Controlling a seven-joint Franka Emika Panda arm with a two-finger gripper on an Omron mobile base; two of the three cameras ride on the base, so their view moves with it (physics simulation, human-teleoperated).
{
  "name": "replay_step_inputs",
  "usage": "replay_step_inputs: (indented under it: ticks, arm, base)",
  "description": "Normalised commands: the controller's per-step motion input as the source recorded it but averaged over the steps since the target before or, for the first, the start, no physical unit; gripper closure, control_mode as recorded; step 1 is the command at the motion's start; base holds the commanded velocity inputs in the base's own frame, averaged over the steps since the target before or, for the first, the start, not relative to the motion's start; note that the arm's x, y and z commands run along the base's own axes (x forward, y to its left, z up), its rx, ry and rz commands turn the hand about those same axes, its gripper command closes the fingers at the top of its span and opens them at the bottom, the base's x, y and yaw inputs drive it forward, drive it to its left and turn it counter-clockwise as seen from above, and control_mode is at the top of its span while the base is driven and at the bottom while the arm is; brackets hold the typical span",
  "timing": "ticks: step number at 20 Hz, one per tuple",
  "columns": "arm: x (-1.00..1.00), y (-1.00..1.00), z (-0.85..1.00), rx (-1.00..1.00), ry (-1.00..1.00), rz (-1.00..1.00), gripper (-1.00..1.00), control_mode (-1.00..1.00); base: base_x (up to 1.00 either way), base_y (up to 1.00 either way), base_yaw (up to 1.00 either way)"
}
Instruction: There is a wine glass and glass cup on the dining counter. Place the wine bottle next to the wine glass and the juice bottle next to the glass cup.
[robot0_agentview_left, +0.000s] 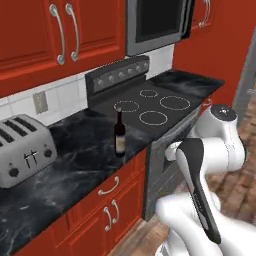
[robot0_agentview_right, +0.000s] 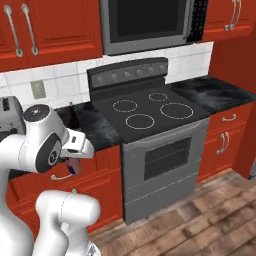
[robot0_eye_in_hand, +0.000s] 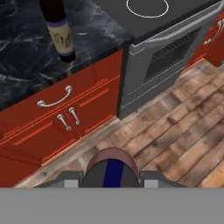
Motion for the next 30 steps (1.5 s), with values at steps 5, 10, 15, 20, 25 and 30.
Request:
replay_step_inputs:
  ticks: [5,10,15,20,25,30]
  arm:
    - [0.0,0.0,0.0,0.0,0.0,0.0,1.0,1.0]
    - [0.0,0.0,0.0,0.0,0.0,0.0,1.0,1.0]
    - [0.0,0.0,0.0,0.0,0.0,0.0,1.0,1.0]
    - [0.0,0.0,0.0,0.0,0.0,0.0,1.0,1.0]
    - [0.0,0.0,0.0,0.0,0.0,0.0,1.0,1.0]
    - [0.0,0.0,0.0,0.0,0.0,0.0,1.0,1.0]
  base:
    - [0.0,0.03,-0.89]
    - [0.01,0.03,-0.87]
    - [0.01,0.01,-0.87]
    - [0.08,0.0,-0.8]
    - [0.26,0.0,-0.58]
    - [0.35,-0.03,-0.38]
